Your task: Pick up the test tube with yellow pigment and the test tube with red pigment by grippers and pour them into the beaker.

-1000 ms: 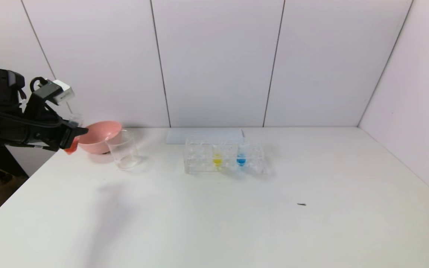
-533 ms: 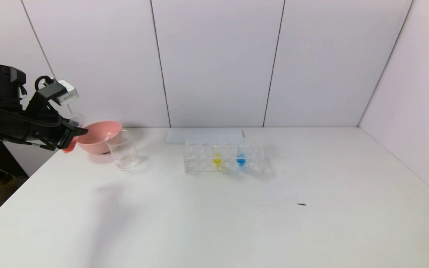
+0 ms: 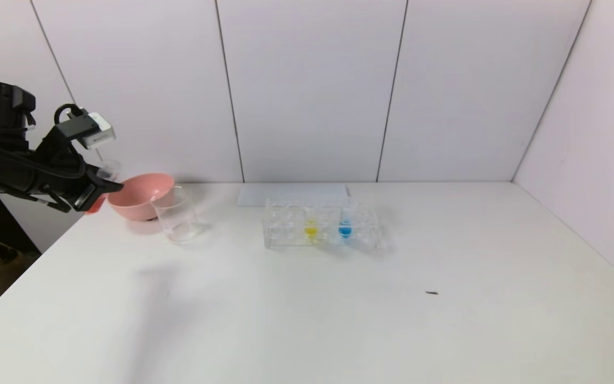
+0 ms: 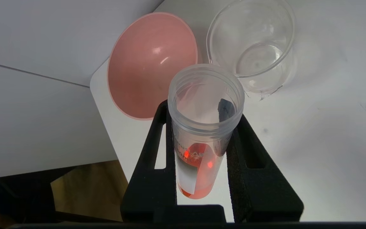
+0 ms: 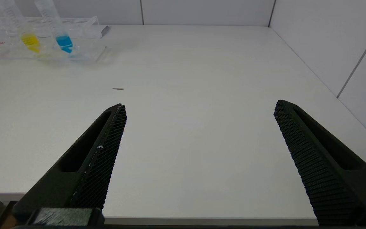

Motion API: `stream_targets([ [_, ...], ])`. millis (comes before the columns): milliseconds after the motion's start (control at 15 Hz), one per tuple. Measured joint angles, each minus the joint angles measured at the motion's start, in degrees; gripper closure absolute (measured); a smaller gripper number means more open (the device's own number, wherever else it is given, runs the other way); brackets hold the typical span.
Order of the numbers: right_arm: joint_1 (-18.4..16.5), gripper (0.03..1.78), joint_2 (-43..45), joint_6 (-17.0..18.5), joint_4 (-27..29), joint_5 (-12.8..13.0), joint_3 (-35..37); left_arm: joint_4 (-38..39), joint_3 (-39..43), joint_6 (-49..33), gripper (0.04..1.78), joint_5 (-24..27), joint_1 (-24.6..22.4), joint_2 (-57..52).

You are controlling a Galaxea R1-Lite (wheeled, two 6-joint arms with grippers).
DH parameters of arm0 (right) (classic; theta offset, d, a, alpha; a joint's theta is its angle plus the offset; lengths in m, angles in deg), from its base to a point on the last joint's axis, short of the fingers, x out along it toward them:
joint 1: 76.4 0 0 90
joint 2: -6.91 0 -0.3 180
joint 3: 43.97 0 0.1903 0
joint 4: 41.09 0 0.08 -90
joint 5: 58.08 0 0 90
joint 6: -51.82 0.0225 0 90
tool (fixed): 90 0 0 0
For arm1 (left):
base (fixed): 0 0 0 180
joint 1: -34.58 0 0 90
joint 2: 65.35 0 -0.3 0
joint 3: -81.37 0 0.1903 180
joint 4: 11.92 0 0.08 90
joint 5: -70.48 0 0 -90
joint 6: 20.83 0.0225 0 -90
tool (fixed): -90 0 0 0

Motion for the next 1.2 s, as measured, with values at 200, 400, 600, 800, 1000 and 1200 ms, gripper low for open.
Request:
stream_targets([
  [200,0.02,0.11,0.00,-0.02,0.00,-0.02,0.00,-0.57,-0.85,1.78,1.36,0.00,0.06,0.30],
  [400,-0.02,0.11,0.00,-0.02,0.00,0.00,0.00,-2.95,-1.60,3.55,1.36,0.09,0.20,0.44],
  [600,0.00,0.11,0.00,0.00,0.02,0.00,0.00,-4.83,-2.41,4.29,1.36,0.20,0.50,0.38],
  [800,0.00,0.11,0.00,0.00,0.00,0.00,0.00,-7.57,-3.63,5.60,1.36,0.26,0.63,0.52],
  [1000,0.00,0.11,0.00,0.00,0.02,0.00,0.00,-10.95,-5.64,8.40,1.36,0.26,0.63,0.88],
  [1200,0.00,0.11,0.00,-0.02,0.02,0.00,0.00,-11.52,-6.74,10.78,1.36,0.28,0.56,1.57],
])
